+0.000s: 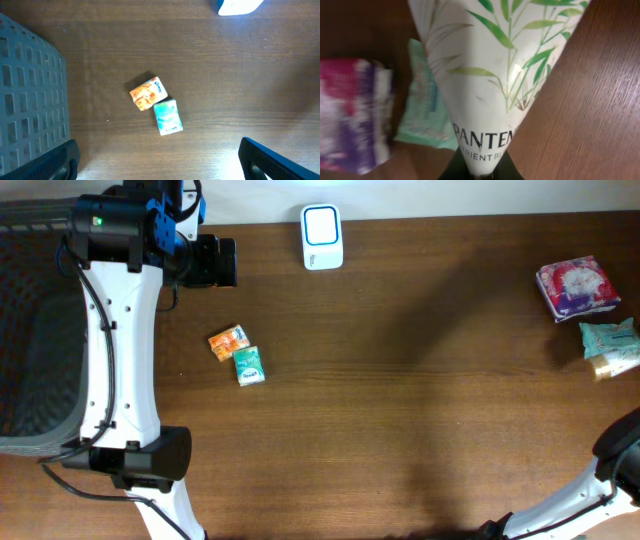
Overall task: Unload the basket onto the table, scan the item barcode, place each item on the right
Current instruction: 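Carry the tube to the far right and release it, then move the right gripper to the green tissue pack and grasp it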
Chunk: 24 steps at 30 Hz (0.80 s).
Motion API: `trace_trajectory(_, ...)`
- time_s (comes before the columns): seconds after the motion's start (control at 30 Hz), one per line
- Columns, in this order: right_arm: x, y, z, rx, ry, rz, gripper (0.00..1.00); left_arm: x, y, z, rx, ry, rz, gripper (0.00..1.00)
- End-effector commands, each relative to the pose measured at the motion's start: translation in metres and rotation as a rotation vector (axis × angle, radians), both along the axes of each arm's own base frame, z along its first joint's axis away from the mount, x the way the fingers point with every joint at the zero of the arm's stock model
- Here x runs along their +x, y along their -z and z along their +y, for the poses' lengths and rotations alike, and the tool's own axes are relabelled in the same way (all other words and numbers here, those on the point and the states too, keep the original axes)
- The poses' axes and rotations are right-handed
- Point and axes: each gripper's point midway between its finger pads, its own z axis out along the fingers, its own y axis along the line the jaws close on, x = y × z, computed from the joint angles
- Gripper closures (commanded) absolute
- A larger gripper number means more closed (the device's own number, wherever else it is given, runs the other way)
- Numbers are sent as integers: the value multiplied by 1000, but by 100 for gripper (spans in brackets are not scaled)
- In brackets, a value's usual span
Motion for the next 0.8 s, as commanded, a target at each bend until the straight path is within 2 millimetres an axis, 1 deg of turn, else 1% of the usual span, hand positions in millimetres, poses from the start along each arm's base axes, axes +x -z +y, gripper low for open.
trace_trajectory(0.0,-5,21,-5,-8,18,9,95,0,-1,3,3,-11,-3,1)
trace_trajectory(0.03,-4,28,-5,-9,17,7,91,0,-1,3,3,-11,-3,1)
trace_trajectory(0.17,7,46,-2,5,-8,-22,87,0,-1,3,3,-11,-3,1)
trace_trajectory(0.2,13,52,3,33,-24,-40,87,0,-1,3,3,-11,-3,1)
trace_trajectory(0.23,22,54,8,56,-56,-74,86,0,-1,3,3,-11,-3,1)
trace_trajectory(0.3,50,52,27,81,-207,-147,81,0,-1,3,3,-11,-3,1)
trace_trajectory(0.4,74,50,54,72,-307,-151,79,0,-1,3,3,-11,-3,1)
trace_trajectory(0.47,87,45,70,60,-374,-148,77,0,-1,3,3,-11,-3,1)
trace_trajectory(0.53,107,15,93,72,-440,-193,77,0,-1,3,3,-11,-3,1)
trace_trajectory(0.57,112,2,100,74,-458,-212,76,0,-1,3,3,-11,-3,1)
trace_trajectory(0.6,122,-32,116,71,-503,-261,74,0,-1,3,3,-11,-3,1)
trace_trajectory(0.63,127,-51,127,72,-532,-289,73,0,-1,3,3,-11,-3,1)
trace_trajectory(0.67,134,-75,146,86,-579,-333,71,0,-1,3,3,-11,-3,1)
trace_trajectory(0.7,139,-92,167,112,-628,-374,66,0,-1,3,3,-11,-3,1)
trace_trajectory(0.73,144,-109,200,167,-705,-431,56,0,-1,3,3,-11,-3,1)
trace_trajectory(0.77,147,-115,226,221,-762,-460,46,0,-1,3,4,-11,-3,1)
